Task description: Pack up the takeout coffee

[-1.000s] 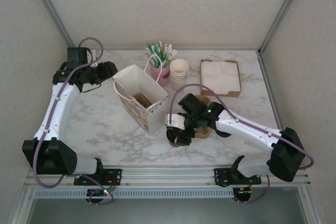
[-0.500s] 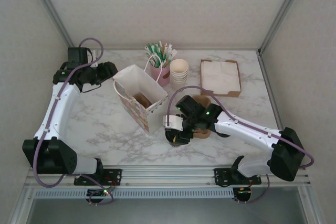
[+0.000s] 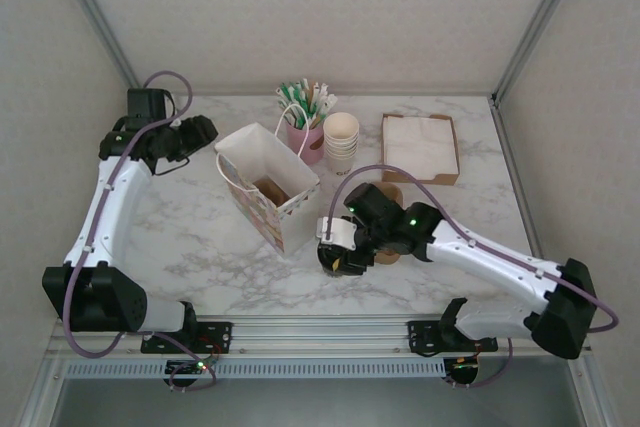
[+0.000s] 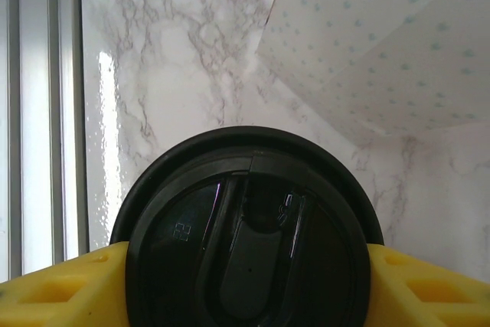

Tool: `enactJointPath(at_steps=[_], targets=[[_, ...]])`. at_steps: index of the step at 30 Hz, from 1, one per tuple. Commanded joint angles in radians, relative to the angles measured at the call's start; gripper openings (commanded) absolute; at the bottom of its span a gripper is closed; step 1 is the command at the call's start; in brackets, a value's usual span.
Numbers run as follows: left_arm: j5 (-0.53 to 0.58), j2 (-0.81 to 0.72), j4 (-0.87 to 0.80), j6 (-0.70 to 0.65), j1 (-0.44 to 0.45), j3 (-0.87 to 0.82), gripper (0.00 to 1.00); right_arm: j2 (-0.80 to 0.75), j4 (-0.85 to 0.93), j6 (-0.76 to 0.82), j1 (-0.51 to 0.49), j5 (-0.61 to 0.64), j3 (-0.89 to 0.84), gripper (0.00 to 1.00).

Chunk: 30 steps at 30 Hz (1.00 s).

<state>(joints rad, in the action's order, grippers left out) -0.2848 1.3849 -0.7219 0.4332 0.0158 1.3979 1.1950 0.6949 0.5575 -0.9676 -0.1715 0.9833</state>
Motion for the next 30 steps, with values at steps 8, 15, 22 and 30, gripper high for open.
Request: enactJointPath(at_steps=[8,15,22,30], targets=[[-0.047,0.172,0.049,0.135,-0.029,0.102,0.55,-0.182,0.035,-0.107,-0.009,-0.047,0.077,0.65],[-0.063,0.287,0.096,0.117,-0.002,0.102,0.55,-0.248,0.076,-0.133,-0.009,-0.127,0.170,0.65],[-0.046,0.330,0.163,0.139,0.051,0.016,0.56,-0.223,0.091,-0.195,-0.010,-0.129,0.345,0.60],[-0.043,0.312,0.184,0.143,0.095,-0.093,0.56,-0.136,0.044,-0.326,-0.011,-0.107,0.542,0.58]])
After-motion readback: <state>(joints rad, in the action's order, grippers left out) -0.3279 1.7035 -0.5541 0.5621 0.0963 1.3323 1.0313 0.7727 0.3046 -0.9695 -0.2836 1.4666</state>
